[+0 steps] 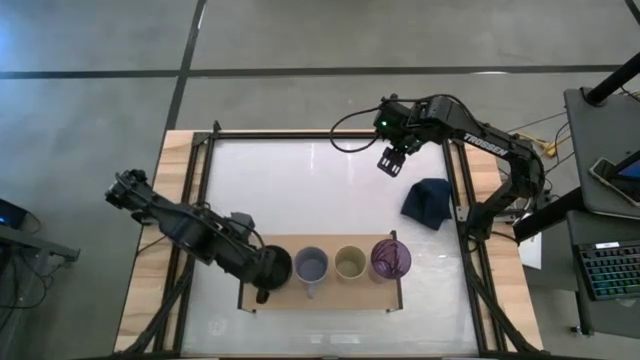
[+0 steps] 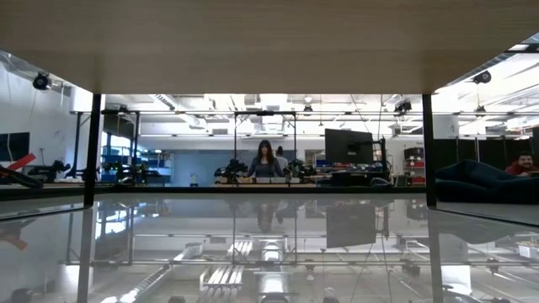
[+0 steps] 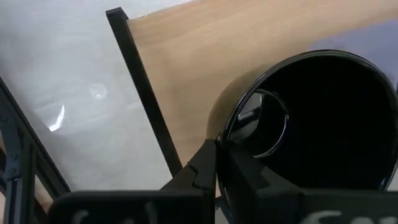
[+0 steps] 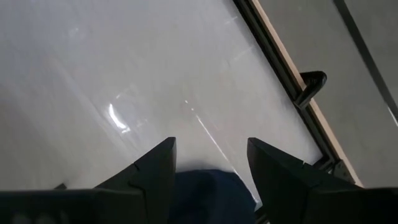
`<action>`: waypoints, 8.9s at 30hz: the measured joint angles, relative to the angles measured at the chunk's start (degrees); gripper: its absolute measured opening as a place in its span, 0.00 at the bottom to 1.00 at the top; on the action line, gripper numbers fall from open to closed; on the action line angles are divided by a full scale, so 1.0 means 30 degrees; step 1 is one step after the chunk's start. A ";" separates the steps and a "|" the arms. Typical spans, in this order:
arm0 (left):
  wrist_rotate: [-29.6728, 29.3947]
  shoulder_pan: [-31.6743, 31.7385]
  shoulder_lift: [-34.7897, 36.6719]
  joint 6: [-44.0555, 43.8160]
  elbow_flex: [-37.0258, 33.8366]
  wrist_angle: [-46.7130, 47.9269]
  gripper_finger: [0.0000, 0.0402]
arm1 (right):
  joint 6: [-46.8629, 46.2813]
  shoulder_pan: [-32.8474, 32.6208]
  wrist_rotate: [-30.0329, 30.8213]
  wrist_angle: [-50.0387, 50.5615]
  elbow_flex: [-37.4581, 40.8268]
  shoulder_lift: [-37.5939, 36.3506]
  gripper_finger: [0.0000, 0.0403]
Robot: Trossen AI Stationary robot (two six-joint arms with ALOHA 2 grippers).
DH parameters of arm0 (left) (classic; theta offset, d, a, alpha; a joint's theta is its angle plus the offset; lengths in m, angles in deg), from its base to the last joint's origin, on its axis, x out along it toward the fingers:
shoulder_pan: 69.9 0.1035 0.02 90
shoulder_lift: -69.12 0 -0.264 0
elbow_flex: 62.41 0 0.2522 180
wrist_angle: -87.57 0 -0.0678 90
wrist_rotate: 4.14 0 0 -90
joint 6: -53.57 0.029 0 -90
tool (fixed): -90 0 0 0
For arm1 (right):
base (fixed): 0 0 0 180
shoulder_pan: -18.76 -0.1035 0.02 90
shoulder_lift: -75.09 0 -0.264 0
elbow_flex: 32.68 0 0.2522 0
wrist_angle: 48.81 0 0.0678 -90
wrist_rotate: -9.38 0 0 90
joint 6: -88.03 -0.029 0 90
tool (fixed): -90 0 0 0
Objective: Stack small to large cups/mugs on shelf
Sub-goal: Put the black mug on the shelf, then return to Home Position
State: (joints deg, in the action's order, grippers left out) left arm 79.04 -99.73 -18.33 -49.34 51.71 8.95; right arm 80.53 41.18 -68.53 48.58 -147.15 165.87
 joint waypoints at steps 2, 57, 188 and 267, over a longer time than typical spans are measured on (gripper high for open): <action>0.0018 -0.0004 -0.0061 -0.0007 0.0000 0.0126 0.00 | 0.0082 0.0000 -0.0004 0.0000 0.0000 0.0000 0.48; -0.1040 -0.1206 0.0356 -0.3500 -0.0087 -0.0145 0.11 | 0.1077 0.0003 0.0003 0.0011 0.0000 -0.0022 0.48; -0.3522 0.4215 2.8586 3.3979 -2.6404 -3.1853 0.11 | -0.1527 -1.1329 0.1974 -1.8458 1.9156 -2.9869 0.48; -0.5561 0.4229 2.8440 2.6905 -3.3361 -3.6287 0.11 | -0.5452 -1.1329 0.3001 -2.8946 3.3393 -3.0013 0.48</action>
State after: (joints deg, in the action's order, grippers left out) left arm 62.36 -87.05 66.99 31.38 -48.37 -99.92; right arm 64.18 7.19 -59.53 -38.25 -46.97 75.83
